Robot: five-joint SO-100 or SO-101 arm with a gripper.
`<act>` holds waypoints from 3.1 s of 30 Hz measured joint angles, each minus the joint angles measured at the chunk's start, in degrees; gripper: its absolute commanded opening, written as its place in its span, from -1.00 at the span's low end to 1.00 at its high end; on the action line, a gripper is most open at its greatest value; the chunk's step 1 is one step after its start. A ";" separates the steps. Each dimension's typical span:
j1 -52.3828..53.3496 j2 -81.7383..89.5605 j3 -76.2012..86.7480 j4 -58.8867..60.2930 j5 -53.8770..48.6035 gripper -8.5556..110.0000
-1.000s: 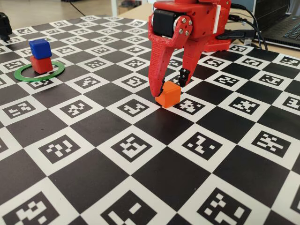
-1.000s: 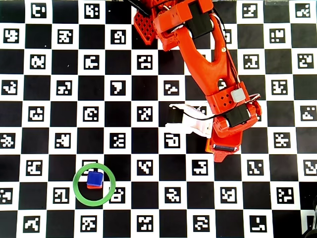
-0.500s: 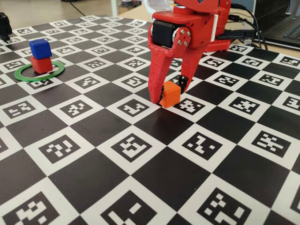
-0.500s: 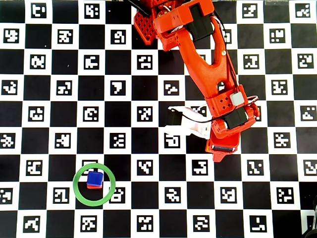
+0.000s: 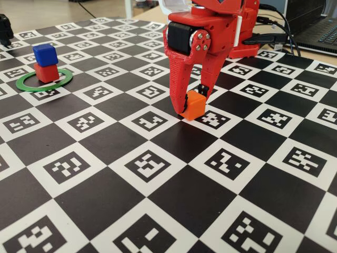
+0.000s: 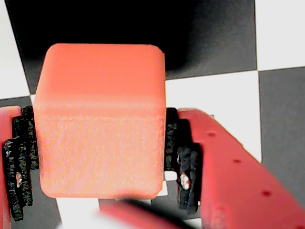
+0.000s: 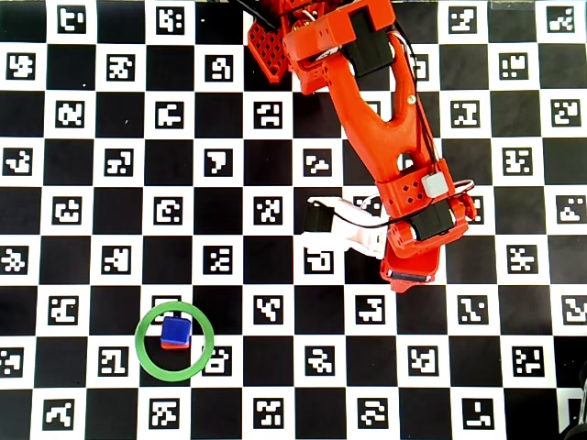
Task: Grab the red cube then put it in the green circle then put the blue cube on top and finally the orange cube on top
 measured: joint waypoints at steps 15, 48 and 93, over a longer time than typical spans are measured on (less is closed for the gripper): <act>4.22 0.09 -5.71 12.13 -10.02 -0.78; 41.66 -11.07 -45.09 31.55 -50.63 -0.80; 47.37 -29.18 -69.17 28.74 -52.38 -0.80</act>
